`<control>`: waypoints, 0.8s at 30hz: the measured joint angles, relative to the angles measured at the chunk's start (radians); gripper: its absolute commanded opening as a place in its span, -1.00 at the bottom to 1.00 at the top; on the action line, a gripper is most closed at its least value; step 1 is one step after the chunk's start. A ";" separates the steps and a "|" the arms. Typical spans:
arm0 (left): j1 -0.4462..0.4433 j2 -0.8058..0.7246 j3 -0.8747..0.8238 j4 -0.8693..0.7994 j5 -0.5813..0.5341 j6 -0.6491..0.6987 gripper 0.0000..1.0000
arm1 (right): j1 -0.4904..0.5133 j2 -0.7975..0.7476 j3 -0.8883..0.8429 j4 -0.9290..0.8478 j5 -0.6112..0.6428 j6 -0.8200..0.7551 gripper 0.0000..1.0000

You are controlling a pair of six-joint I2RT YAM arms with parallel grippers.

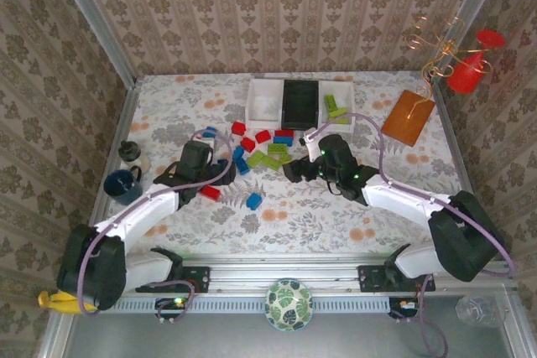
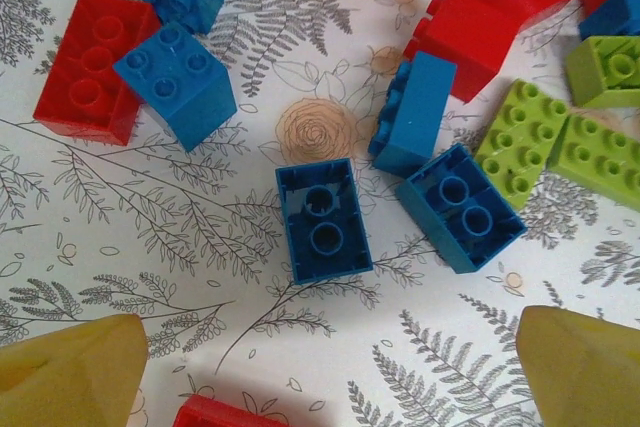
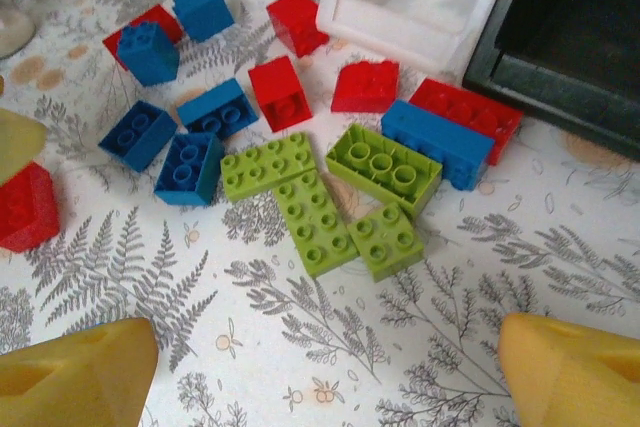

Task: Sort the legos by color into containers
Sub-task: Pick up the lego from the middle-left of the table.

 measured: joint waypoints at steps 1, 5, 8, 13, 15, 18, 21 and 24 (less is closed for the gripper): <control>0.001 0.021 0.006 0.000 0.000 0.000 0.85 | 0.000 -0.006 -0.005 0.013 0.005 0.000 0.80; 0.001 0.096 0.023 0.002 0.000 0.000 0.77 | 0.000 -0.029 -0.034 0.051 0.021 0.000 0.80; 0.000 0.148 0.025 0.009 0.001 0.000 0.74 | 0.000 -0.030 -0.040 0.054 0.033 0.000 0.80; 0.000 0.227 0.039 0.016 0.008 0.000 0.67 | 0.000 -0.030 -0.040 0.063 0.035 0.005 0.81; 0.000 0.250 0.052 0.017 0.008 0.000 0.65 | 0.000 -0.026 -0.040 0.068 0.039 0.007 0.81; 0.000 0.277 0.072 0.032 0.009 0.000 0.59 | 0.000 -0.013 -0.039 0.072 0.049 0.007 0.81; 0.000 0.303 0.096 0.042 0.010 0.006 0.50 | 0.000 -0.001 -0.039 0.072 0.053 0.008 0.81; 0.000 0.332 0.116 0.052 0.011 0.011 0.43 | 0.000 0.003 -0.039 0.072 0.056 0.008 0.81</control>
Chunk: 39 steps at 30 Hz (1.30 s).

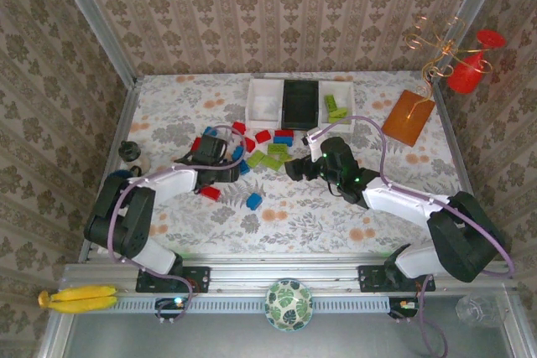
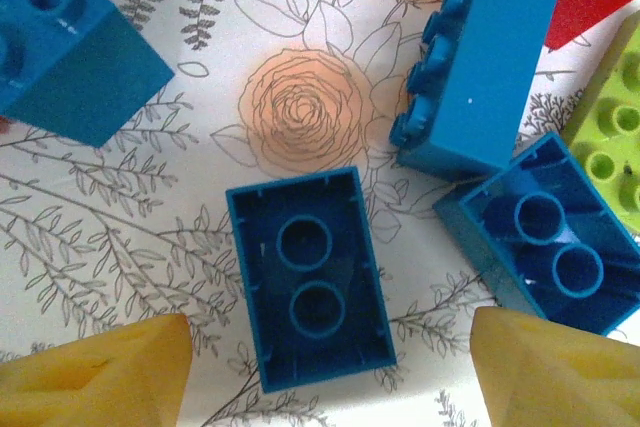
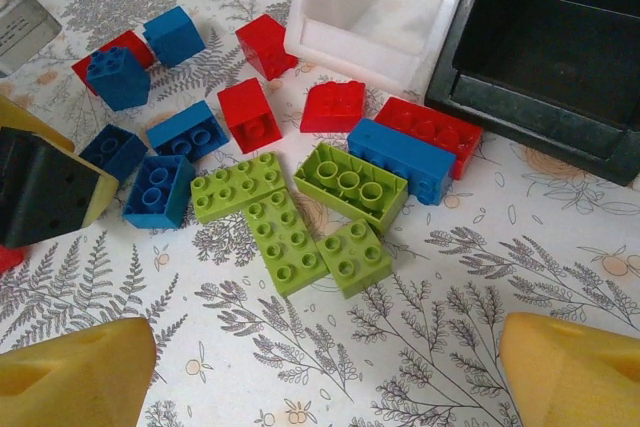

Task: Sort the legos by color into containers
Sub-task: Pick up the lego from the middle-left of the table, then place the lego in the container.

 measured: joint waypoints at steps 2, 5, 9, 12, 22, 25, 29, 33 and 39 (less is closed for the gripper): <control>0.000 0.025 0.013 0.006 0.000 0.001 0.36 | 0.000 0.000 0.000 0.001 0.001 0.000 0.81; 0.000 0.062 0.034 0.011 0.000 0.003 0.22 | 0.000 0.000 0.000 0.002 0.003 0.000 0.81; 0.000 0.106 0.052 0.035 -0.004 0.003 0.01 | 0.000 0.000 0.000 0.002 0.004 0.000 0.82; 0.000 0.115 0.053 0.051 -0.019 0.004 -0.23 | 0.000 0.000 0.000 0.002 0.007 0.000 0.82; -0.042 -0.028 0.018 0.189 -0.056 0.005 -0.45 | 0.000 -0.013 -0.005 -0.001 0.138 0.011 0.85; -0.056 0.010 0.117 0.208 -0.043 0.006 -0.45 | -0.008 -0.031 -0.020 0.001 0.178 0.029 0.86; -0.061 0.142 0.297 0.230 -0.032 0.028 -0.43 | -0.014 -0.064 -0.054 0.003 0.222 0.041 0.86; -0.061 0.318 0.497 0.232 -0.031 0.075 -0.43 | -0.015 -0.106 -0.089 0.010 0.263 0.049 0.86; -0.054 0.600 0.838 0.159 -0.026 0.138 -0.27 | -0.020 -0.139 -0.109 0.026 0.300 0.052 0.87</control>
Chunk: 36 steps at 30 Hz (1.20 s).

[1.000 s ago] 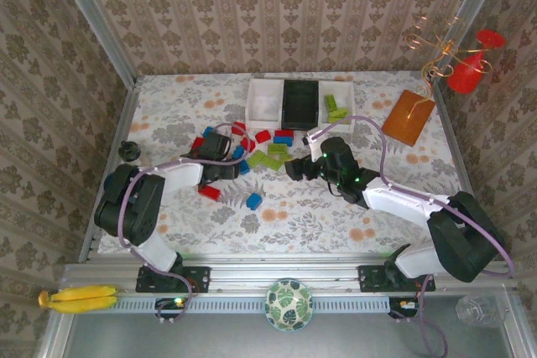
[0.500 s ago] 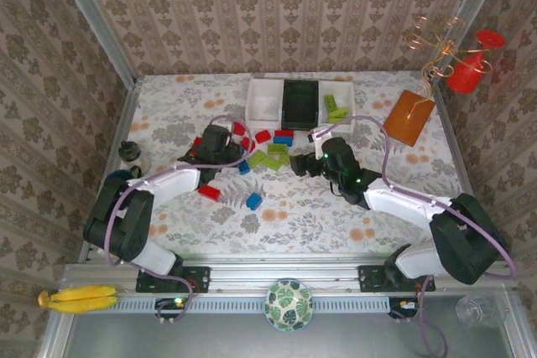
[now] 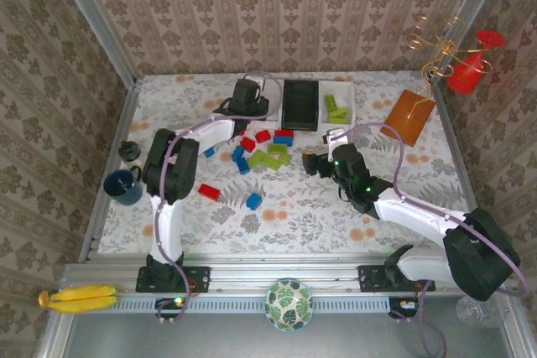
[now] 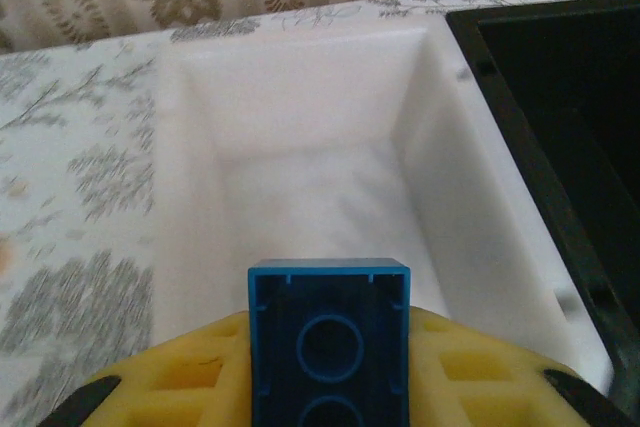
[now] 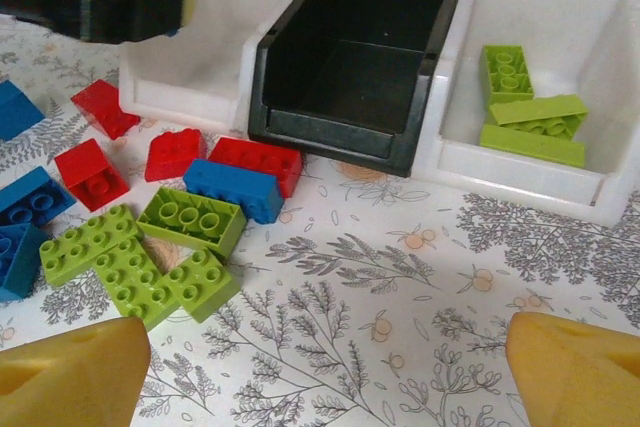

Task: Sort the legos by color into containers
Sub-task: Place the lego in the container, then pick up the lego from the middle-left of the table.

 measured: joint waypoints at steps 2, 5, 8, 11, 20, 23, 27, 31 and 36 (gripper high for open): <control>0.006 0.069 0.101 -0.038 0.001 0.014 -0.09 | 0.000 -0.002 -0.002 0.001 0.006 0.000 0.86; 0.015 0.115 0.185 -0.085 0.006 0.031 0.11 | 0.000 -0.003 -0.005 0.001 0.011 0.000 0.87; 0.021 0.100 0.185 -0.102 0.015 0.043 0.27 | -0.002 -0.003 -0.005 0.002 0.011 0.001 0.87; 0.021 0.011 0.071 -0.080 0.039 0.043 0.34 | -0.002 -0.003 -0.005 0.002 0.011 0.001 0.87; -0.013 -0.397 -0.418 0.006 0.148 -0.051 0.43 | -0.009 -0.003 -0.007 0.008 0.026 0.001 0.88; -0.042 -0.440 -0.505 -0.004 0.146 -0.061 0.47 | -0.016 -0.006 -0.019 0.018 0.031 0.003 0.88; -0.043 -0.472 -0.594 -0.065 0.129 -0.060 0.47 | -0.020 -0.006 -0.023 0.018 0.031 0.006 0.88; -0.002 -0.473 -0.615 -0.128 0.125 -0.053 0.40 | -0.020 -0.006 -0.023 0.019 0.030 0.010 0.88; 0.035 -0.427 -0.593 -0.148 0.125 -0.033 0.18 | -0.020 0.010 -0.023 0.018 0.030 0.023 0.88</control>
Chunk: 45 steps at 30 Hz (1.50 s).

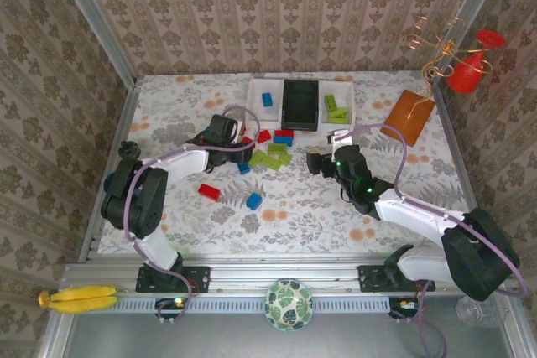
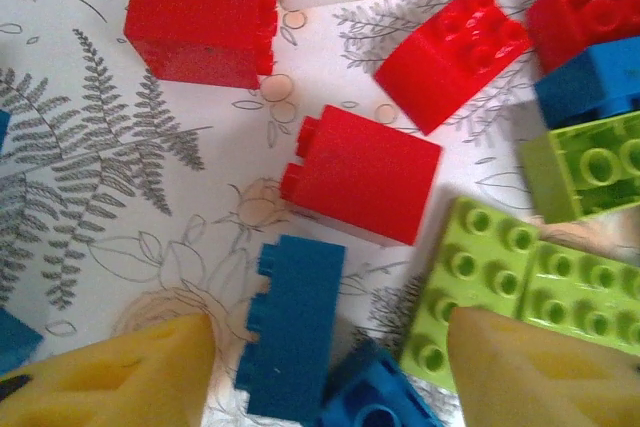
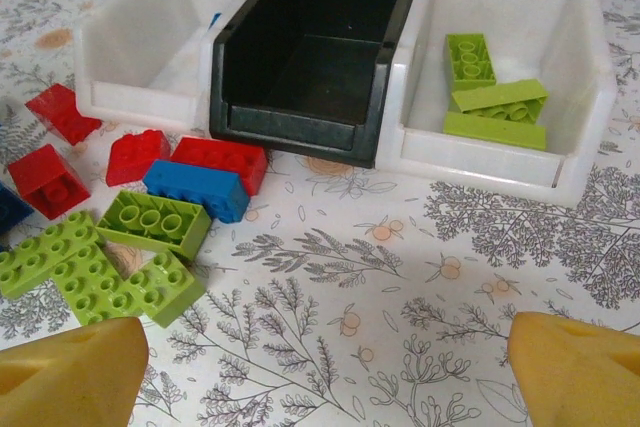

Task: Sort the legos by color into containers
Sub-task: Pick up the lego from the middle-left of the table, then place the lego in the container.

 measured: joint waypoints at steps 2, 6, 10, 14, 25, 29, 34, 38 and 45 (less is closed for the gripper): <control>0.005 0.032 0.021 -0.011 -0.001 0.010 0.10 | 0.000 0.005 0.000 0.000 0.000 0.001 0.88; 0.013 0.072 0.038 -0.018 0.000 0.024 -0.03 | 0.000 0.005 0.000 0.000 0.000 0.002 0.89; 0.036 0.093 0.039 -0.022 0.000 0.026 -0.13 | 0.000 0.006 0.000 0.000 0.000 0.004 0.89; 0.052 0.113 0.044 -0.021 0.000 0.026 -0.26 | 0.000 0.012 0.000 0.000 0.000 0.004 0.89; 0.064 0.110 0.024 0.030 -0.021 0.021 -0.64 | 0.000 0.017 0.000 -0.001 0.000 0.004 0.89; 0.043 0.050 0.003 0.044 -0.054 0.021 -0.66 | 0.000 0.017 0.000 -0.001 0.000 0.005 0.89; -0.035 -0.016 0.037 0.074 -0.077 0.021 -0.68 | 0.000 0.017 0.000 -0.001 -0.005 0.005 0.89; -0.082 -0.001 0.124 0.087 -0.068 0.022 -0.69 | 0.000 0.015 0.000 -0.001 -0.008 0.008 0.89; -0.112 0.199 0.401 0.104 -0.029 0.033 -0.70 | 0.000 0.006 0.000 0.000 -0.008 0.008 0.89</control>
